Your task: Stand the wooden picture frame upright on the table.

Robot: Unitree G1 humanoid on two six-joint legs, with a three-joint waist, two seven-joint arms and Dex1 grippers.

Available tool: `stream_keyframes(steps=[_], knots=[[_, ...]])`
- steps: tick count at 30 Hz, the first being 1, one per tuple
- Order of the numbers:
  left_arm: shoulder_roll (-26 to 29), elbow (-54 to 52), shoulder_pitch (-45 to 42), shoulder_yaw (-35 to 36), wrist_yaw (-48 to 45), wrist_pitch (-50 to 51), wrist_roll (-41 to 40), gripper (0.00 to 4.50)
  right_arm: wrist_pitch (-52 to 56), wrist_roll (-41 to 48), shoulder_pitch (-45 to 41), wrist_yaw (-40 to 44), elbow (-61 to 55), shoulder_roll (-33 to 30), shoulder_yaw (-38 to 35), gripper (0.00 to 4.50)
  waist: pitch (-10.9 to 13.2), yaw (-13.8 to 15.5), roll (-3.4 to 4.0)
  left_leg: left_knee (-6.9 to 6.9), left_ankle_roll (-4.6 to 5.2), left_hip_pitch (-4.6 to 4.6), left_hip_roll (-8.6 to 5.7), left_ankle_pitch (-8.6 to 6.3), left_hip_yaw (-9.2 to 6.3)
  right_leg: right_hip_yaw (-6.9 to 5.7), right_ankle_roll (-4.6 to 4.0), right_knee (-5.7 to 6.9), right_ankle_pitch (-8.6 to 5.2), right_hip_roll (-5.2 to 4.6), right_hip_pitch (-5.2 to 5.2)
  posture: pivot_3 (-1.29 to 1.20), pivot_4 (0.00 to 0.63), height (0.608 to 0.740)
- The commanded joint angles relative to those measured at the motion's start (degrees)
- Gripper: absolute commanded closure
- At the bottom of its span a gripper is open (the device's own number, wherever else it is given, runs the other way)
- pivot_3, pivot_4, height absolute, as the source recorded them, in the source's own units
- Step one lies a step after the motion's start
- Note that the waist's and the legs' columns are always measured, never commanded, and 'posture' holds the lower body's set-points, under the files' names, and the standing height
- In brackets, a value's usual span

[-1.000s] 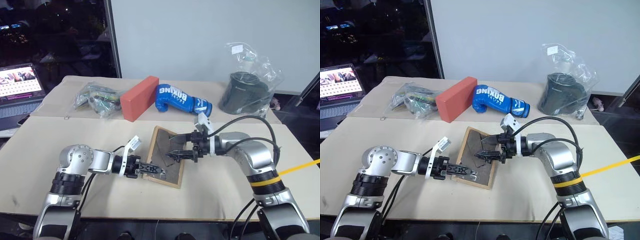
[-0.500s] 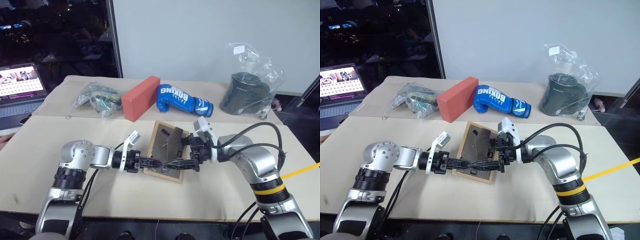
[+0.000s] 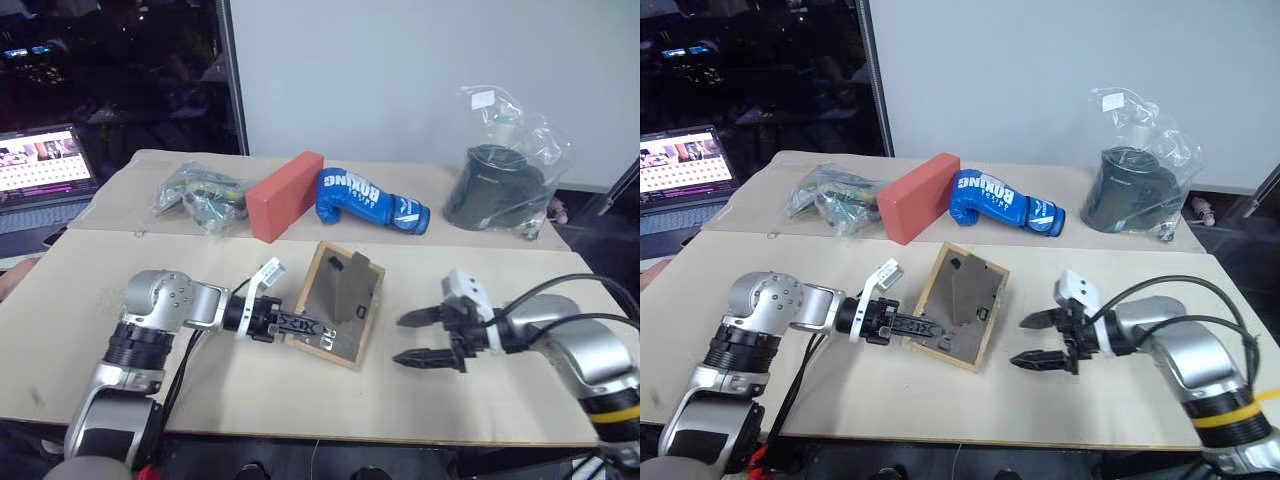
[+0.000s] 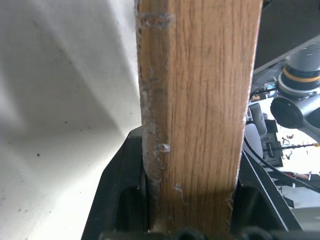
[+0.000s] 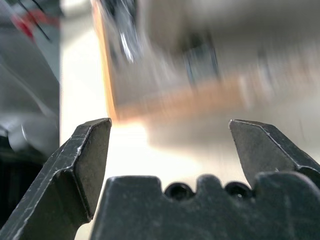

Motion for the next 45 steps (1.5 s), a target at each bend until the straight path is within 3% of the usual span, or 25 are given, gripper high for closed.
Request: stream_keyframes(steps=[1, 4, 6, 9, 12, 14, 17, 23, 31, 42, 45], knots=[[0.0, 3.58, -3.69, -0.11, -4.9, 0.79, -0.51, 3.33, -3.98, 0.59, 3.23, 0.1, -4.31, -2.33, -5.55, 0.12, 0.0, -0.2, 0.0, 0.0, 0.0, 0.01, 0.0, 0.0, 0.0, 0.0, 0.01, 0.0, 0.0, 0.0, 0.0, 0.0, 0.15, 0.727], [-2.46, 12.22, -7.16, 4.29, -6.05, 5.63, -3.2, 3.33, -16.66, -6.0, 4.15, -7.85, -0.56, 2.01, -7.98, 0.12, 0.0, -0.57, 0.0, 0.0, 0.0, 0.03, 0.0, 0.0, -0.01, 0.0, 0.01, 0.03, -0.02, 0.01, 0.0, 0.0, 0.15, 0.727], [-3.45, 17.84, -8.58, 6.67, -6.72, 7.12, -5.02, 3.33, -36.88, -18.18, 3.09, -18.65, 6.1, 5.26, -7.97, 0.12, 0.01, -0.86, -0.01, 0.06, 0.01, 0.05, 0.0, 0.0, -0.04, 0.0, 0.02, 0.07, -0.02, 0.03, -0.01, 0.0, 0.15, 0.727], [-3.34, 24.13, -9.35, 8.05, -7.54, 7.23, -8.83, 3.33, -63.52, -34.75, 3.67, -32.15, 15.07, 4.65, -7.5, 0.12, 0.04, -0.84, 0.03, 0.11, 0.01, 0.04, -0.04, 0.0, -0.03, 0.0, 0.04, 0.1, -0.02, 0.0, -0.02, 0.0, 0.15, 0.727], [-2.14, 27.89, -9.64, 5.87, -9.4, 7.23, -14.05, 3.33, -79.57, -48.09, 4.38, -46.66, 19.63, 3.56, -8.41, 0.12, 0.04, -0.7, 0.04, -0.06, 0.01, 0.04, -0.04, 0.0, -0.03, -0.01, 0.04, 0.09, -0.08, -0.01, -0.04, 0.0, 0.15, 0.727], [1.22, 23.85, -7.61, -1.46, -13.4, 7.23, -19.85, 3.33, -85.22, -54.9, 4.19, -53.61, 18.9, 4.43, -7.86, 0.12, 0.05, -0.75, 0.04, -0.11, 0.01, 0.05, -0.04, 0.0, -0.03, -0.02, -0.04, 0.18, -0.14, -0.01, -0.07, 0.0, 0.15, 0.727], [3.83, 22.22, -7.02, -8.06, -15.37, 7.23, -24.51, 3.33, -88.83, -62.93, 2.31, -60.72, 19.08, 5.19, -5.86, 0.12, 0.05, -0.93, 0.06, -0.18, 0.0, 0.08, -0.04, -0.01, -0.04, -0.02, -0.34, 0.32, -0.09, 0.0, -0.1, 0.0, 0.15, 0.727], [5.07, 18.42, -7.04, -12.97, -14.79, 7.23, -28.59, 3.33, -89.44, -68.82, -4.05, -65.43, 21.37, 7.88, -0.45, 0.12, 0.05, -1.21, 0.06, 0.08, -0.06, 0.1, -0.04, 0.05, -0.05, -0.02, -0.09, 0.35, -0.18, -0.01, 0.02, 0.0, 0.15, 0.727], [5.22, 19.18, -7.46, -13.08, -13.47, 7.23, -28.83, 3.33, -89.05, -68.67, -8.41, -68.0, 19.29, 6.74, -0.68, 0.12, 0.06, -1.24, 0.06, 0.01, -0.05, 0.11, -0.04, 0.06, -0.07, -0.03, -0.2, 0.34, -0.13, 0.0, 0.05, 0.0, 0.15, 0.727], [3.48, 19.46, -7.02, -11.29, -11.11, 7.23, -27.43, 3.33, -87.89, -68.37, -7.61, -67.91, 17.46, 6.65, 0.48, 0.12, 0.05, -1.36, 0.06, 0.02, -0.05, 0.11, -0.04, 0.06, -0.09, -0.04, -0.23, 0.35, -0.12, 0.0, 0.06, 0.0, 0.15, 0.727], [2.08, 20.71, -8.2, -10.08, -9.75, 7.23, -26.53, 3.33, -87.73, -67.87, -7.54, -67.17, 16.81, 7.13, 1.26, 0.87, 0.05, -1.31, 0.06, 0.03, -0.05, 0.12, -0.04, 0.06, -0.09, -0.04, -0.23, 0.35, -0.12, -0.01, 0.08, 0.0, 0.15, 0.727]])
